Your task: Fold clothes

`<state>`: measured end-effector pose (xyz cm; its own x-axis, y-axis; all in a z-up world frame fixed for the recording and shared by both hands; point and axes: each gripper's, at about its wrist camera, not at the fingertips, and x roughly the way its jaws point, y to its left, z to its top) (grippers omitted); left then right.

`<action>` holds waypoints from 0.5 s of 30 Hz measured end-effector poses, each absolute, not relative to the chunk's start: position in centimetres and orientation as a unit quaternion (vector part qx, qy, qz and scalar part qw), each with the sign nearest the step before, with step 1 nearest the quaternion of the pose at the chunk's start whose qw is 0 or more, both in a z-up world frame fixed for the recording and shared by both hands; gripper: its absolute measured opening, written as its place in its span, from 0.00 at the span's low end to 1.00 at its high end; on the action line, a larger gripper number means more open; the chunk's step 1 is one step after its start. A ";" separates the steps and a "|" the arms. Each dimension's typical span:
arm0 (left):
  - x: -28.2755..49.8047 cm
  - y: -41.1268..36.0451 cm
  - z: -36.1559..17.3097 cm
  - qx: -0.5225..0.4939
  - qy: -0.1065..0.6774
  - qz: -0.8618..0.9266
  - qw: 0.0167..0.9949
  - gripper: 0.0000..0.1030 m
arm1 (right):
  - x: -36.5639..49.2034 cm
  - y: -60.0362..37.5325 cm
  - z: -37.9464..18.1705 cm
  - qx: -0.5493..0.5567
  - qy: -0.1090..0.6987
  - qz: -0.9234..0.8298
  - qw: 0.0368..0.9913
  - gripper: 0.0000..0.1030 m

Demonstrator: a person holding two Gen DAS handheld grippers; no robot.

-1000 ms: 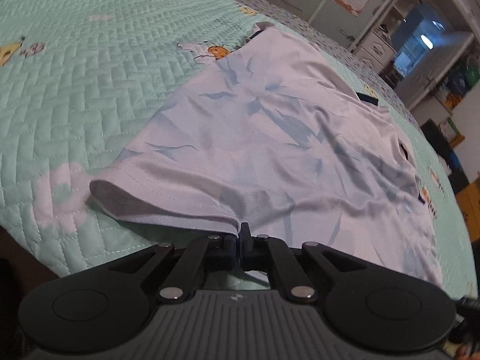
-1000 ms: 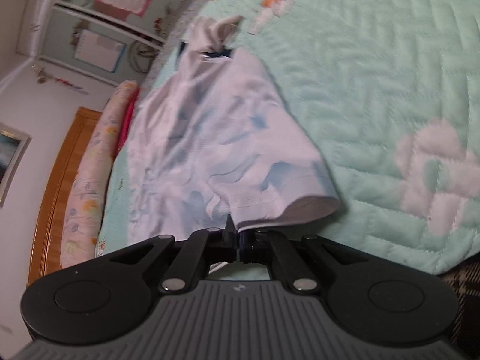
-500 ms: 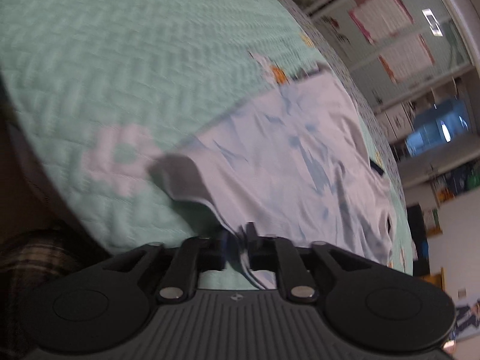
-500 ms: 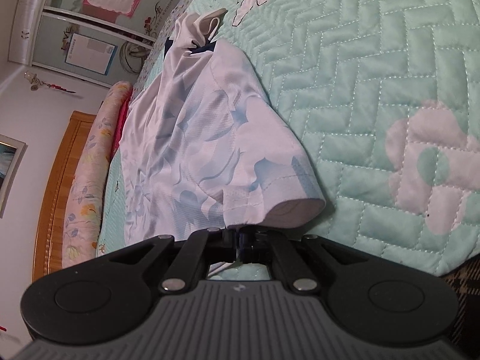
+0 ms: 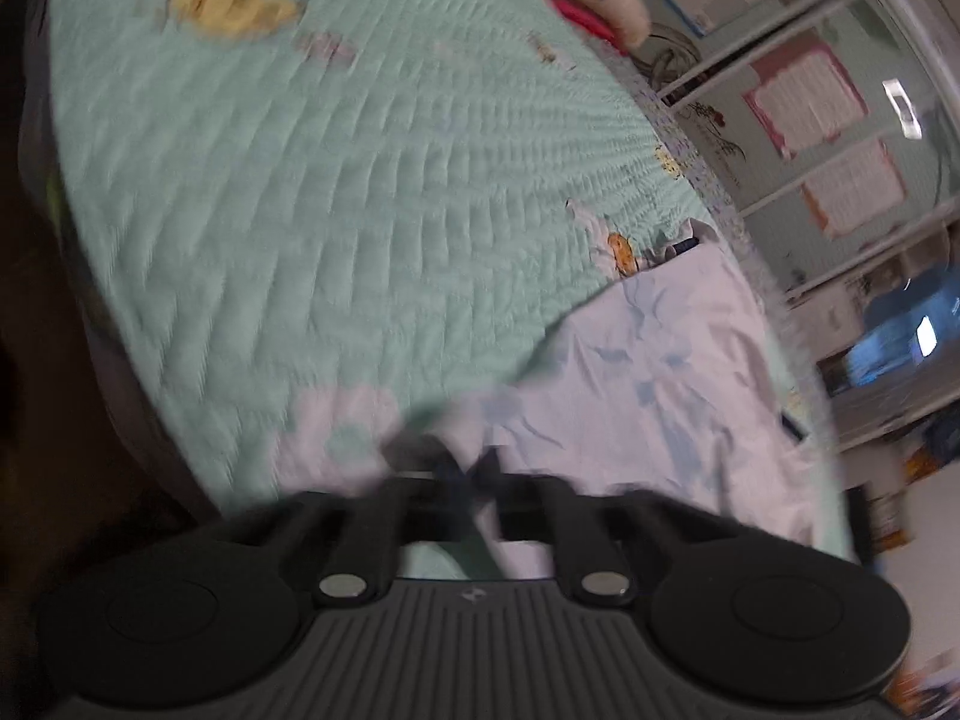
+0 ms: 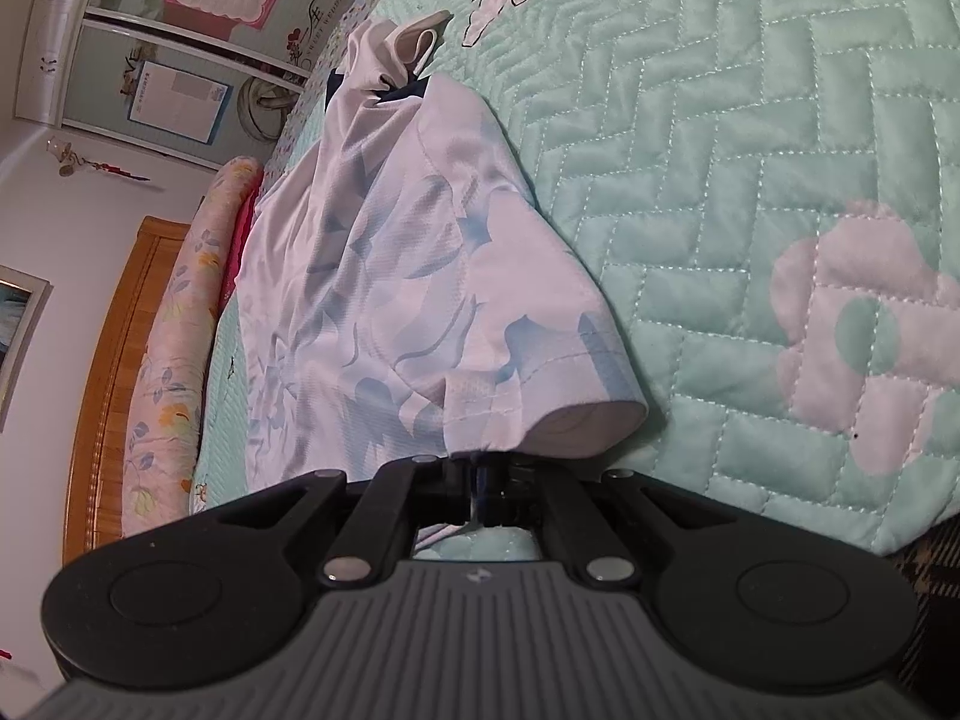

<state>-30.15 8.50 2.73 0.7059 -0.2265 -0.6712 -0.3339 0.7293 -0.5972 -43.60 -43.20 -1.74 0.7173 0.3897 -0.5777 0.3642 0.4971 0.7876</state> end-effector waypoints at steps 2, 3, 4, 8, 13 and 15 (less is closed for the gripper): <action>-30.2 8.5 3.5 -0.343 0.379 0.030 0.859 0.01 | -43.6 -43.1 -1.5 0.498 0.381 0.012 0.779 0.00; -30.2 8.6 3.7 -0.333 0.379 0.029 0.863 0.01 | -43.5 -43.0 -1.3 0.496 0.384 0.014 0.778 0.00; -30.0 8.6 3.2 -0.330 0.393 0.025 0.858 0.01 | -43.6 -42.9 -1.3 0.491 0.386 0.016 0.781 0.00; -29.8 8.8 2.1 -0.322 0.421 0.020 0.848 0.02 | -43.6 -42.8 -1.3 0.490 0.388 0.015 0.781 0.00; -31.1 9.4 3.2 -0.310 0.414 0.048 0.854 0.13 | -43.5 -42.8 -1.1 0.484 0.392 0.016 0.782 0.00; -31.6 9.7 3.6 -0.305 0.412 0.059 0.857 0.22 | -43.5 -42.8 -0.9 0.485 0.393 0.017 0.781 0.00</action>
